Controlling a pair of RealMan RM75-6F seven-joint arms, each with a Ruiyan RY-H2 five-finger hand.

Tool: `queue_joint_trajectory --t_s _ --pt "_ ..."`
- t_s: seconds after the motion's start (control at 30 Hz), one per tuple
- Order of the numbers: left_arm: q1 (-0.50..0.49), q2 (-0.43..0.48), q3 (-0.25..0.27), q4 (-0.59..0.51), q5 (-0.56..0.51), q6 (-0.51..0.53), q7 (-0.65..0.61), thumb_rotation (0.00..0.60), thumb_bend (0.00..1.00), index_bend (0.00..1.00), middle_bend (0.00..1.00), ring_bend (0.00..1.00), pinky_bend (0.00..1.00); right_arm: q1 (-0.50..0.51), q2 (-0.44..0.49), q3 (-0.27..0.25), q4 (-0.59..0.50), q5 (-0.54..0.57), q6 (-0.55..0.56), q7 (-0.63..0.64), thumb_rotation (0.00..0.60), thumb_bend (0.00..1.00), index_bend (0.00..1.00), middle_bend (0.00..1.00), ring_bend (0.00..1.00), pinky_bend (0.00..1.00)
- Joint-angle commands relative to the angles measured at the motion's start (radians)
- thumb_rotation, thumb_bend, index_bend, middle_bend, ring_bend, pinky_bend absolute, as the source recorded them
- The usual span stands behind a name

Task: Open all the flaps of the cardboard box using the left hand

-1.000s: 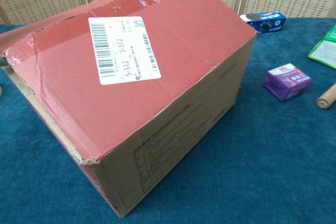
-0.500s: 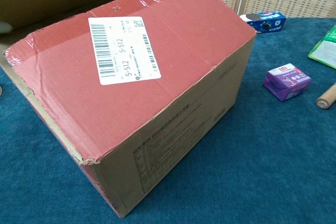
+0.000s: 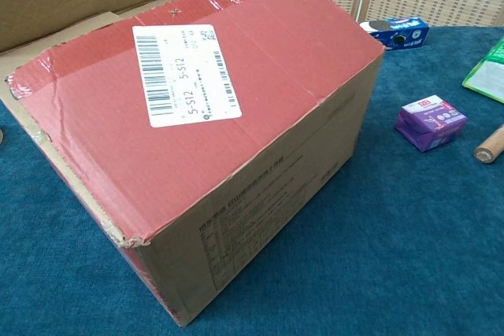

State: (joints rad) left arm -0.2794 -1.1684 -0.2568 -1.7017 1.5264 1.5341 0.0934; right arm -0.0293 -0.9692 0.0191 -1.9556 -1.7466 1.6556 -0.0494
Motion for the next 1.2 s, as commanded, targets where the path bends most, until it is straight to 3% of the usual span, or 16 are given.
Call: queue_joint_trajectory --t_s 0.03,0.3,0.43,0.63,0.8,0.9,1.07,1.2 --pt "-0.009 0.024 -0.034 0.054 -0.053 -0.014 -0.021 0.600 0.00 0.00 0.00 0.00 0.02 0.002 -0.001 0.000 0.000 0.002 -0.005 -0.003 0.600 0.14 0.00 0.00 0.00 0.04" --pt "-0.084 0.025 -0.103 0.200 -0.150 -0.093 -0.064 0.600 0.00 0.00 0.00 0.00 0.03 0.002 0.002 -0.005 -0.002 -0.008 -0.007 0.001 0.600 0.14 0.00 0.00 0.00 0.04" --pt "-0.118 0.022 -0.111 0.230 -0.184 -0.145 -0.058 0.600 0.00 0.00 0.00 0.00 0.04 0.000 0.003 -0.008 -0.003 -0.016 -0.003 0.005 0.600 0.14 0.00 0.00 0.00 0.04" --pt "-0.139 0.053 -0.051 0.137 -0.158 -0.252 -0.141 0.600 0.00 0.00 0.00 0.00 0.06 0.003 0.006 -0.008 -0.001 -0.010 -0.010 0.012 0.600 0.14 0.00 0.00 0.00 0.04" --pt "-0.165 0.156 -0.018 -0.008 -0.191 -0.415 -0.237 0.600 0.00 0.02 0.00 0.01 0.12 0.002 0.010 -0.006 0.000 -0.009 -0.004 0.026 0.600 0.14 0.00 0.00 0.00 0.04" --pt "-0.191 0.226 -0.018 -0.092 -0.225 -0.519 -0.308 0.600 0.00 0.03 0.00 0.04 0.20 0.003 0.011 -0.007 0.000 -0.008 -0.007 0.028 0.600 0.14 0.00 0.00 0.00 0.04" --pt "-0.242 0.318 -0.035 -0.175 -0.242 -0.675 -0.482 0.600 0.00 0.04 0.00 0.05 0.21 0.004 0.009 -0.009 -0.001 -0.013 -0.009 0.021 0.600 0.14 0.00 0.00 0.00 0.04" --pt "-0.283 0.336 -0.046 -0.193 -0.245 -0.756 -0.566 0.600 0.00 0.07 0.01 0.09 0.23 0.003 0.008 -0.010 -0.001 -0.014 -0.009 0.019 0.600 0.14 0.00 0.00 0.00 0.04"
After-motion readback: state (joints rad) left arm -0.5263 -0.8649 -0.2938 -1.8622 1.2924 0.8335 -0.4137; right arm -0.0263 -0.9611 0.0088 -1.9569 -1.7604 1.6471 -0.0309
